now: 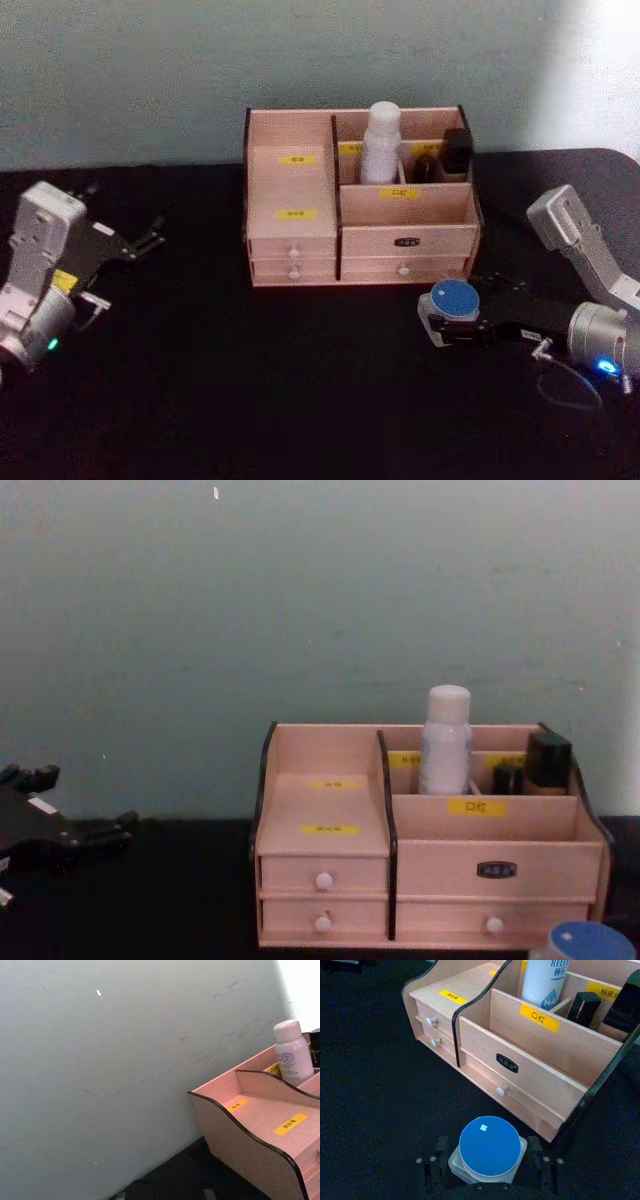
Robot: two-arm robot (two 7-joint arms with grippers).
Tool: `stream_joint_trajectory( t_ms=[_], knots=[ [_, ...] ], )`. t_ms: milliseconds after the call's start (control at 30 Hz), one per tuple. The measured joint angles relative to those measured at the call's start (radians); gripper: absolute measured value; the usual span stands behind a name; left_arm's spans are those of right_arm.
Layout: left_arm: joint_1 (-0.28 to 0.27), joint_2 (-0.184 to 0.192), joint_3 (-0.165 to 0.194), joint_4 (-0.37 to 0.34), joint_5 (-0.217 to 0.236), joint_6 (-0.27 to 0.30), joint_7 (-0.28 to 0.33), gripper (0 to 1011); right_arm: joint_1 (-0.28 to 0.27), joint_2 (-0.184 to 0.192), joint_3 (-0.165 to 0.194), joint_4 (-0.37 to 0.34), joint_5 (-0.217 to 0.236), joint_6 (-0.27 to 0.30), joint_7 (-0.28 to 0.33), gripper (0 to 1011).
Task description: Pick up the facial cleanser and watermelon frost from the table and place them into the tiered storage box.
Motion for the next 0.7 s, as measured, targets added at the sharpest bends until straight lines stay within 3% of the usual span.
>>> stream_joint_trajectory(
  t_ms=[467,700],
  knots=[
    [0.0,0.0,0.0,0.0,0.0,0.0,0.0,1001,0.0,0.001,-0.001,0.0,0.0,0.001,0.001,1000],
    [0.0,0.0,0.0,0.0,0.0,0.0,0.0,1001,0.0,0.001,-0.001,-0.001,0.0,0.002,0.001,862]
  ],
)
